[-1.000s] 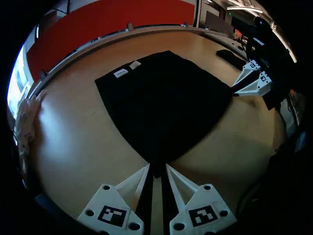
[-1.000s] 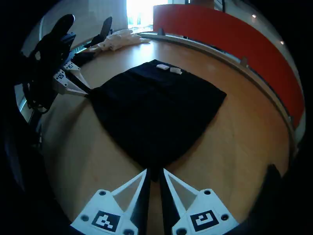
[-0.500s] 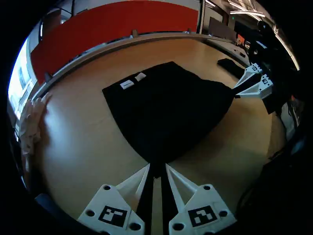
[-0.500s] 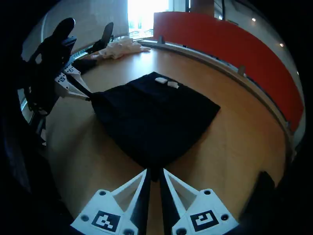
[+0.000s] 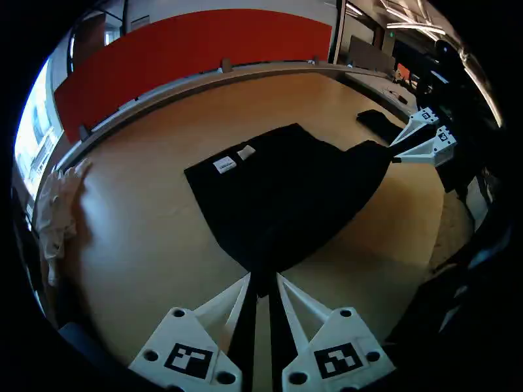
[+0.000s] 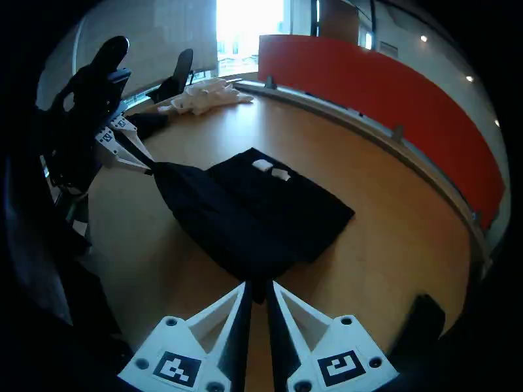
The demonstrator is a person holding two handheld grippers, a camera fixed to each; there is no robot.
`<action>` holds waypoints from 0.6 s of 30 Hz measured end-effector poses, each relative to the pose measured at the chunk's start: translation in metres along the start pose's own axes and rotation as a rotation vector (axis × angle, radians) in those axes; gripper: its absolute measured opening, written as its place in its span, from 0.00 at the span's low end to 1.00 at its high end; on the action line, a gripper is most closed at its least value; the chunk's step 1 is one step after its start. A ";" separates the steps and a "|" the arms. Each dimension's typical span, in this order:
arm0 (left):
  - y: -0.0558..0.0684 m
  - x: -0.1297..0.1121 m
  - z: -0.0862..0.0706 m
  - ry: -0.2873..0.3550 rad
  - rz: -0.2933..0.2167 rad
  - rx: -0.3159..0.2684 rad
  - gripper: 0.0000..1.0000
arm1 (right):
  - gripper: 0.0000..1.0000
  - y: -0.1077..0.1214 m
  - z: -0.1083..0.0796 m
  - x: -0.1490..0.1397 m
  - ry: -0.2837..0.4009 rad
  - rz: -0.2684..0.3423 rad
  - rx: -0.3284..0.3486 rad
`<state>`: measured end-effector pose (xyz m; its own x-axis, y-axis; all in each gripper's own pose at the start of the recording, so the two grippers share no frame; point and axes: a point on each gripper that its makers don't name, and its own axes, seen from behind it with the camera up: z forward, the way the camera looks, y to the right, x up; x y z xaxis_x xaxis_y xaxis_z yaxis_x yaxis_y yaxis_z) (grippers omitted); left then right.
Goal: Fold towel
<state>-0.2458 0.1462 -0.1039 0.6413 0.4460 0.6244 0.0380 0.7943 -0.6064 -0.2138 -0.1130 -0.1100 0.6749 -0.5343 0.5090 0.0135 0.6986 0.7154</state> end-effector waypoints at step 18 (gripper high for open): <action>0.014 0.010 -0.038 -0.001 -0.049 -0.021 0.12 | 0.15 -0.011 -0.038 0.019 0.007 -0.038 0.010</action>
<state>-0.2102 0.1465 -0.1252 0.6372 0.4074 0.6542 0.0853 0.8064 -0.5853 -0.1729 -0.1128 -0.1261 0.6793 -0.5571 0.4777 0.0319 0.6727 0.7392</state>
